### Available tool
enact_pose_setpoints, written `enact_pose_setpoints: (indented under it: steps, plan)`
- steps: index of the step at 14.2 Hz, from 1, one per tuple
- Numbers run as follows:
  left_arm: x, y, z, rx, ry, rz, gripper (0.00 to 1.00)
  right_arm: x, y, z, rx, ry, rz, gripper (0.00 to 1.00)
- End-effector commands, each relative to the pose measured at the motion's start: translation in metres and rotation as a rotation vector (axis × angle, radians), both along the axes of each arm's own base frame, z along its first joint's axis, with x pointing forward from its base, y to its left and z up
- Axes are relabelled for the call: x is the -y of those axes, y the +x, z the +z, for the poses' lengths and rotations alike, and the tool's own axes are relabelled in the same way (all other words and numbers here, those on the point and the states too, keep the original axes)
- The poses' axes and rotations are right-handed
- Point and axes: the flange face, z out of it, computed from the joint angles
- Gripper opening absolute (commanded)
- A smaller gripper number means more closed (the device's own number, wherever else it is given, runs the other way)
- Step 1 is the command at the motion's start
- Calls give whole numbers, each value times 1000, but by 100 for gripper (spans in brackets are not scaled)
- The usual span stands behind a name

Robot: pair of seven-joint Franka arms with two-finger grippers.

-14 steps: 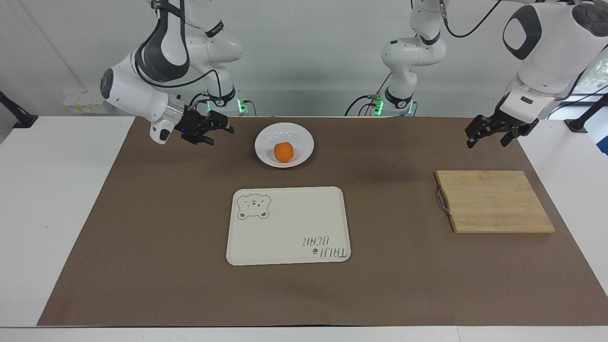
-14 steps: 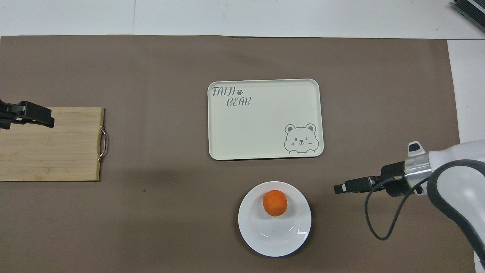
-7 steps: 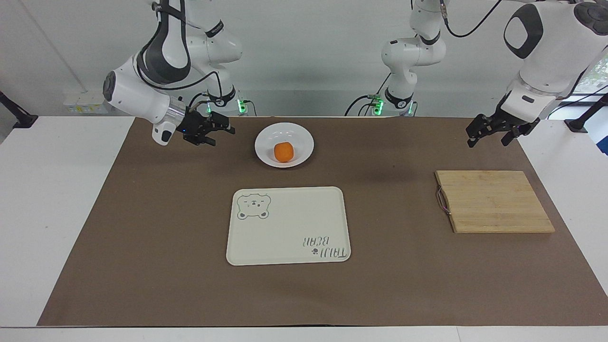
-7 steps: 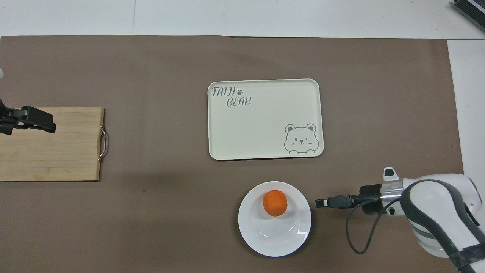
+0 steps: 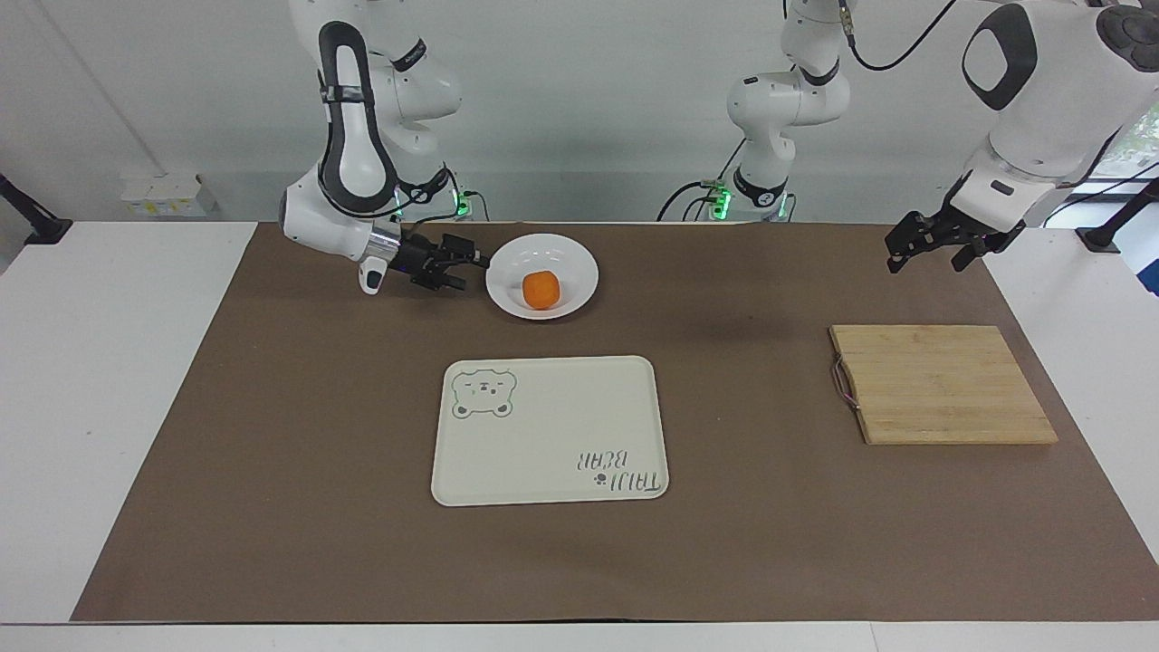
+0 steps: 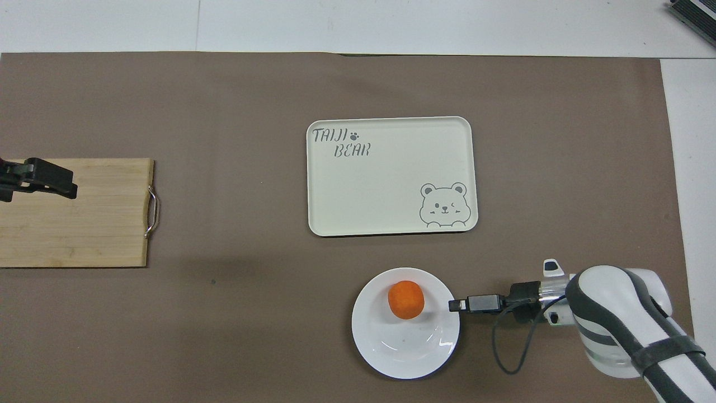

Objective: Place orange and plate with both arms
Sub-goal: 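Reach the right gripper to the plate rim nearest it, then close the right gripper on the white plate rim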

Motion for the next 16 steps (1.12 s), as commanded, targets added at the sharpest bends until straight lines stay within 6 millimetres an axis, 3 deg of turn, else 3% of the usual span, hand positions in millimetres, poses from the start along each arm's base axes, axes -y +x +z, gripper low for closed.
enact_pose_setpoints:
  steps: [1,8,10,13,14,16]
  plan:
    - [-1,-2,6,-2,3,-6,100,-16,-6,-6,21,-3,-21,100]
    - [-2,-2,6,-1,3,-5,100,-20,-15,-19,11,-3,-35,99]
    - [-3,-2,6,-1,3,-3,100,-28,-17,-20,13,-16,-16,57]
    - [-2,-2,6,-3,3,-5,100,-27,-16,-21,9,-22,-23,6]
    - [-2,-2,6,-3,3,-5,100,-27,-16,-21,0,-23,-29,0]
    - [-2,-2,6,-2,2,-6,100,-26,-15,-22,-6,-28,-35,0]
